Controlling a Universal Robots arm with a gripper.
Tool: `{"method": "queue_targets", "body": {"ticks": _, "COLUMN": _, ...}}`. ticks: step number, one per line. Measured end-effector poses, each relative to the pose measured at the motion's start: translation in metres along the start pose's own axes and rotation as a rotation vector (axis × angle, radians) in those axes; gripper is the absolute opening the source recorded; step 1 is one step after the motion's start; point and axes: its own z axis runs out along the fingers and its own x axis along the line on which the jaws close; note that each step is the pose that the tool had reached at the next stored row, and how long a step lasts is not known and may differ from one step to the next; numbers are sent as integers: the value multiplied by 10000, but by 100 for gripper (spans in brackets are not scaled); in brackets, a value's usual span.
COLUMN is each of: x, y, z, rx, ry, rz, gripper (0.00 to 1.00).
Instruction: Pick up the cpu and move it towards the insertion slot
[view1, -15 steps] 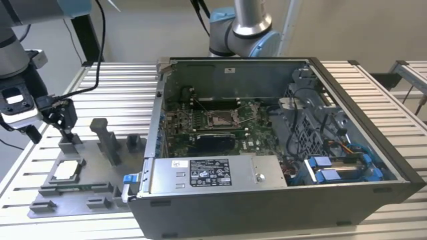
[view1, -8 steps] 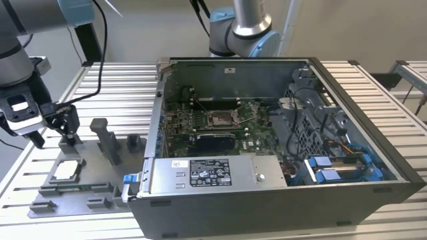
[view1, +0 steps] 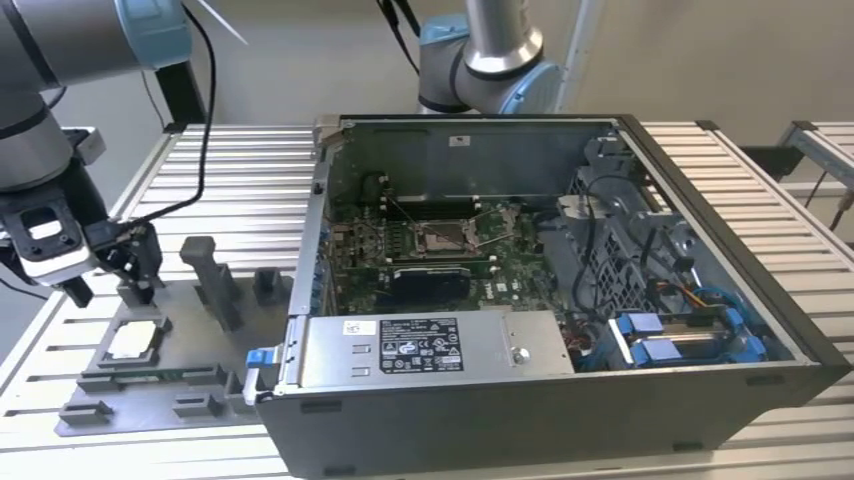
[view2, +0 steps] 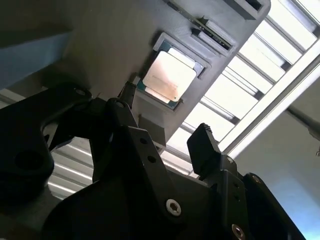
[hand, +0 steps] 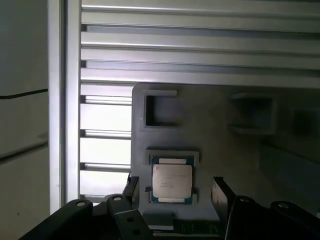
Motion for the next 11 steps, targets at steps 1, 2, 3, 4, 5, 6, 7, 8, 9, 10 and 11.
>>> {"method": "queue_targets", "body": {"ticks": 1, "x": -1, "y": -4, "z": 16, "rx": 0, "ry": 0, "rz": 0, "gripper": 100}}
{"method": "queue_targets", "body": {"ticks": 2, "x": -1, "y": -7, "z": 34, "rx": 2, "ry": 2, "rz": 1, "gripper": 100}}
{"method": "queue_targets", "body": {"ticks": 3, "x": -2, "y": -10, "z": 52, "rx": 2, "ry": 2, "rz": 1, "gripper": 100}}
{"method": "queue_targets", "body": {"ticks": 4, "x": -4, "y": -12, "z": 69, "rx": 3, "ry": 2, "rz": 0, "gripper": 100}}
{"method": "queue_targets", "body": {"ticks": 5, "x": -6, "y": -15, "z": 87, "rx": 3, "ry": 2, "rz": 0, "gripper": 100}}
{"method": "queue_targets", "body": {"ticks": 6, "x": -12, "y": -22, "z": 104, "rx": 3, "ry": 2, "rz": 0, "gripper": 100}}
{"method": "queue_targets", "body": {"ticks": 7, "x": -16, "y": -29, "z": 122, "rx": 4, "ry": 2, "rz": 0, "gripper": 100}}
{"method": "queue_targets", "body": {"ticks": 8, "x": -19, "y": -34, "z": 140, "rx": 4, "ry": 2, "rz": 1, "gripper": 100}}
{"method": "queue_targets", "body": {"ticks": 9, "x": -20, "y": -38, "z": 158, "rx": 4, "ry": 2, "rz": 1, "gripper": 100}}
{"method": "queue_targets", "body": {"ticks": 10, "x": -19, "y": -38, "z": 178, "rx": 5, "ry": 2, "rz": 1, "gripper": 100}}
{"method": "queue_targets", "body": {"ticks": 11, "x": -20, "y": -38, "z": 195, "rx": 12, "ry": 3, "rz": 1, "gripper": 100}}
